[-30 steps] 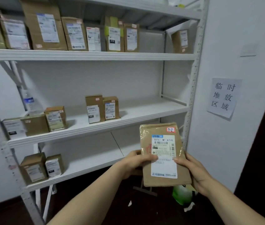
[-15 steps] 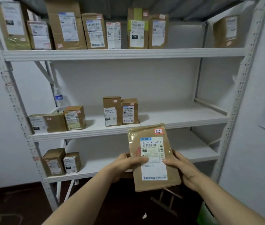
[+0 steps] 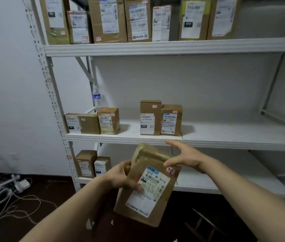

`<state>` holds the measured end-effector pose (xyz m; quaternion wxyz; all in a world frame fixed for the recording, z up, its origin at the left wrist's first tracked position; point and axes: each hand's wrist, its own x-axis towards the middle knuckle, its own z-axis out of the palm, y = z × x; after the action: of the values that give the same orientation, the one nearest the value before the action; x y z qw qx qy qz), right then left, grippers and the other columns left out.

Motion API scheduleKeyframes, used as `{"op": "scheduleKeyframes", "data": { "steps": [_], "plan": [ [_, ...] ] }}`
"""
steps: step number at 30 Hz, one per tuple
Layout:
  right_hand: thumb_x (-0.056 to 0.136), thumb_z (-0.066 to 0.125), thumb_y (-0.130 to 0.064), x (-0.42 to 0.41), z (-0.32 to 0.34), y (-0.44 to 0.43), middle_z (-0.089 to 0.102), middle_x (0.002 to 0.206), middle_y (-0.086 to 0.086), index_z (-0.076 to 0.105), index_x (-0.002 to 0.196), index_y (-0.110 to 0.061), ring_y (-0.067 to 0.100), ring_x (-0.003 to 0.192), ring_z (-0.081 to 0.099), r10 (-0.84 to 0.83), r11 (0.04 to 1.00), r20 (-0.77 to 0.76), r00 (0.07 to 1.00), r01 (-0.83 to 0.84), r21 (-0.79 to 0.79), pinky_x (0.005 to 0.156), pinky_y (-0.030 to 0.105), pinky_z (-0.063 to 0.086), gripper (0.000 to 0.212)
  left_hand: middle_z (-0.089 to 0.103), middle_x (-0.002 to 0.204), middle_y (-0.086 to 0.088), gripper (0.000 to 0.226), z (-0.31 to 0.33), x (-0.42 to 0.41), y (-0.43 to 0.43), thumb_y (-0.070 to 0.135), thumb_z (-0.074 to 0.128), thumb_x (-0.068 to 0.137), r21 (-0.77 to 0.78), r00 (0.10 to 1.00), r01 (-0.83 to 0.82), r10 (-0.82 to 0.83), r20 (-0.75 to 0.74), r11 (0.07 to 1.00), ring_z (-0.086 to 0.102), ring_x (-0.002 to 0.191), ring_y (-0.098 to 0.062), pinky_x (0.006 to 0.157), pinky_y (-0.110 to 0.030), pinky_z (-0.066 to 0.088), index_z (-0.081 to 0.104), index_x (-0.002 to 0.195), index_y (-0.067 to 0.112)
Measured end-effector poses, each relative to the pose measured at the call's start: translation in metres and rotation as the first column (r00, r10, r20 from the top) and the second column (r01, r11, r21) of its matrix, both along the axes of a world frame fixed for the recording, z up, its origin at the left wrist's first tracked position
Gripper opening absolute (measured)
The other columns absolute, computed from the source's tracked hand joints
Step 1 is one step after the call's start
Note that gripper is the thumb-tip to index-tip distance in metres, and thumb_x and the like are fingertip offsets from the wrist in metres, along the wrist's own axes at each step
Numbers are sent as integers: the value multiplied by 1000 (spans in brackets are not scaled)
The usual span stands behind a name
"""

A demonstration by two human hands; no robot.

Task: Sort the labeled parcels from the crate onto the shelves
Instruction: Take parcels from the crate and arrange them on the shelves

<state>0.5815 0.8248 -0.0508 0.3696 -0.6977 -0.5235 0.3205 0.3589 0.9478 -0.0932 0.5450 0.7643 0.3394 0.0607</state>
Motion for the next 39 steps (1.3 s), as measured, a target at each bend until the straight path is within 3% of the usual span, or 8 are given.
{"op": "scheduleKeyframes", "data": {
  "steps": [10,15,18,24,30,34,36,39],
  "plan": [
    [58,88,-31,-1,39,160,40,147,1,22,150,-28,16,128,43,166,970,252,953,-111,-218,110,32,35,113,52,136,-1,106,14,-11,161,3,87,54,-25,990,111,-109,87,993,52,123,-19,101,-43,47,35,142,29],
    [62,87,-26,1,75,225,35,149,-2,18,150,-30,16,129,40,133,978,399,907,-56,-199,108,31,36,112,25,155,-1,91,46,-14,247,-12,61,74,224,998,40,-30,-48,974,37,133,-18,99,-24,35,25,150,23],
    [62,86,-29,4,88,258,34,148,-4,18,149,-33,17,130,38,132,975,487,863,-26,-218,108,34,35,111,45,143,-6,65,50,-1,296,1,61,82,693,970,-44,196,-143,720,49,123,-21,96,-25,41,43,142,17],
    [64,85,-30,10,95,309,36,147,-4,21,149,-31,16,130,38,133,971,575,808,9,-237,109,36,34,107,25,156,-3,70,46,30,360,12,61,85,879,957,62,223,-187,473,17,143,-25,116,-40,22,31,147,24],
    [68,82,-29,19,100,337,29,153,-3,18,150,-26,18,135,33,159,962,592,790,11,-273,111,33,31,105,27,155,-6,75,54,55,373,5,61,81,872,989,2,128,-74,489,19,144,-24,117,-38,21,30,148,18],
    [66,83,-30,27,102,345,31,152,0,15,151,-27,20,133,37,143,953,596,790,52,-298,108,34,35,109,49,140,-5,51,79,71,351,13,57,87,521,927,-251,46,373,816,46,126,-21,97,-23,43,48,138,15],
    [65,83,-32,31,102,348,32,151,1,12,152,-26,21,131,39,139,952,602,786,62,-300,106,34,37,112,41,147,-4,69,96,80,344,33,62,80,325,934,-85,-38,354,942,41,130,-19,98,-20,37,40,143,17],
    [66,83,-30,37,104,349,33,151,3,11,152,-26,22,130,40,139,955,584,800,47,-292,105,34,39,112,21,157,-2,107,109,93,335,43,78,65,359,985,136,-163,47,923,26,141,-22,109,-32,25,17,152,23]
  ]
}}
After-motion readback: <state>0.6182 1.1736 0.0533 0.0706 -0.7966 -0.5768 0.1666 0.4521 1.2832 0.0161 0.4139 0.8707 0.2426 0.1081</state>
